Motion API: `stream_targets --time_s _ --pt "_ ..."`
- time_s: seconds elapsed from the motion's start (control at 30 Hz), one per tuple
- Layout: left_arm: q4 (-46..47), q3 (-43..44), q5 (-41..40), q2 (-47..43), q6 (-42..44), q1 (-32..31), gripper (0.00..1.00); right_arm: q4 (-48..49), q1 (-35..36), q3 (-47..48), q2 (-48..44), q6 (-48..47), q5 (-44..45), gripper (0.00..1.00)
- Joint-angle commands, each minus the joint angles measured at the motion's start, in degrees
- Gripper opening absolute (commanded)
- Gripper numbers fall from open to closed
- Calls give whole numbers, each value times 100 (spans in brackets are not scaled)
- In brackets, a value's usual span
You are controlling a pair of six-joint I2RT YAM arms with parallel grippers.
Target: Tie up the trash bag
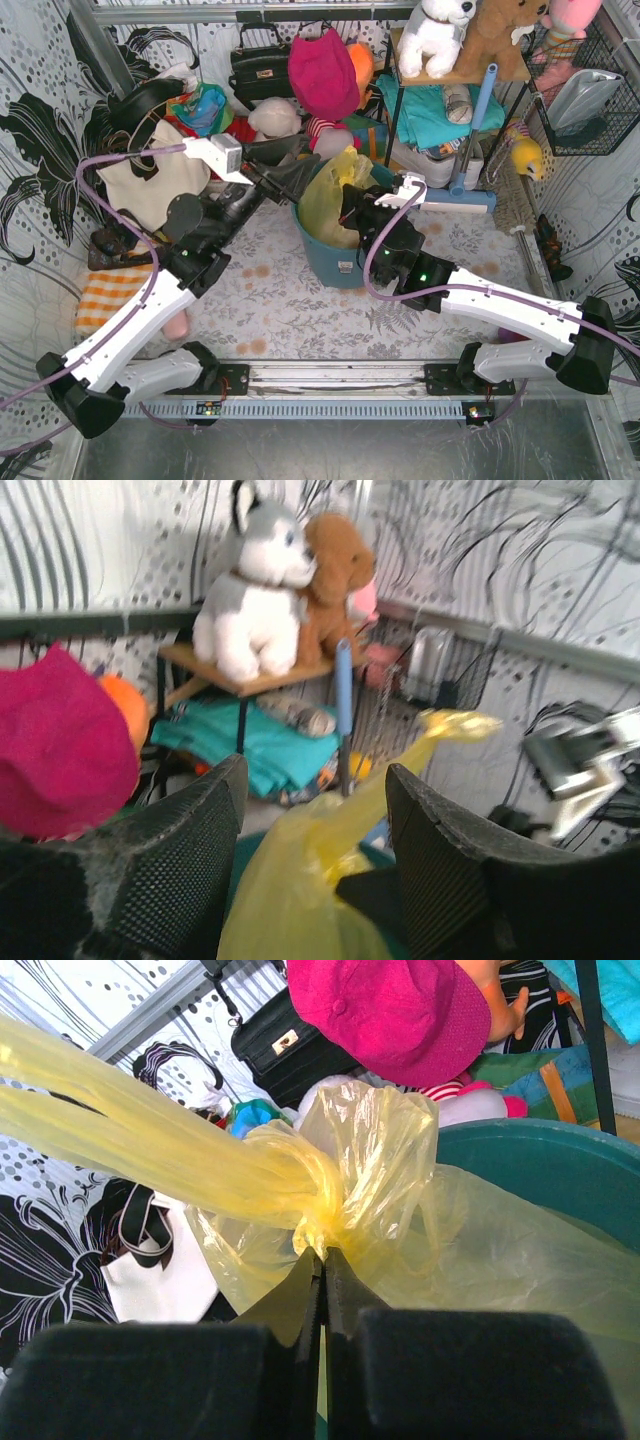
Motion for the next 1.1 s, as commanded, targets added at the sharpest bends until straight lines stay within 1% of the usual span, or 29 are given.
stream_targets --time_s 0.0,0.1,0.23,0.37,0.57,0.6,0.7,0.87,0.9,1.0,1.07 --pt "-803 25 493 303 -490 536 67 181 24 -29 -103 -54 73 0" --pt "-587 -146 1455 442 -960 1061 68 129 25 -6 -102 2 -103 0" --pt "-422 -190 2533 769 -1337 1539 68 5 21 74 -79 94 -784 0" --pt "-325 -99 3261 1136 -1507 1681 68 -139 24 69 -37 418 -1109 0" --pt "-294 -5 3799 1510 -1567 1692 65 211 14 -119 97 605 -1144 0" --pt "-304 -5 3839 1531 -1557 1689 62 238 16 -107 146 612 -1152 0" --pt "-350 -12 3940 1514 -1471 1688 46 337 16 -129 273 629 -971 0" --pt "-532 -10 3998 1392 -1272 1694 14 652 16 -321 391 537 -522 0" --pt "-557 -13 4010 1356 -1244 1696 9 722 21 -362 409 521 -460 0" --pt "-565 -27 4118 1257 -1206 1694 0 945 -22 -446 470 436 -409 0" --pt "-584 -25 4183 1208 -1231 1688 0 1166 -44 -485 515 326 -430 0"
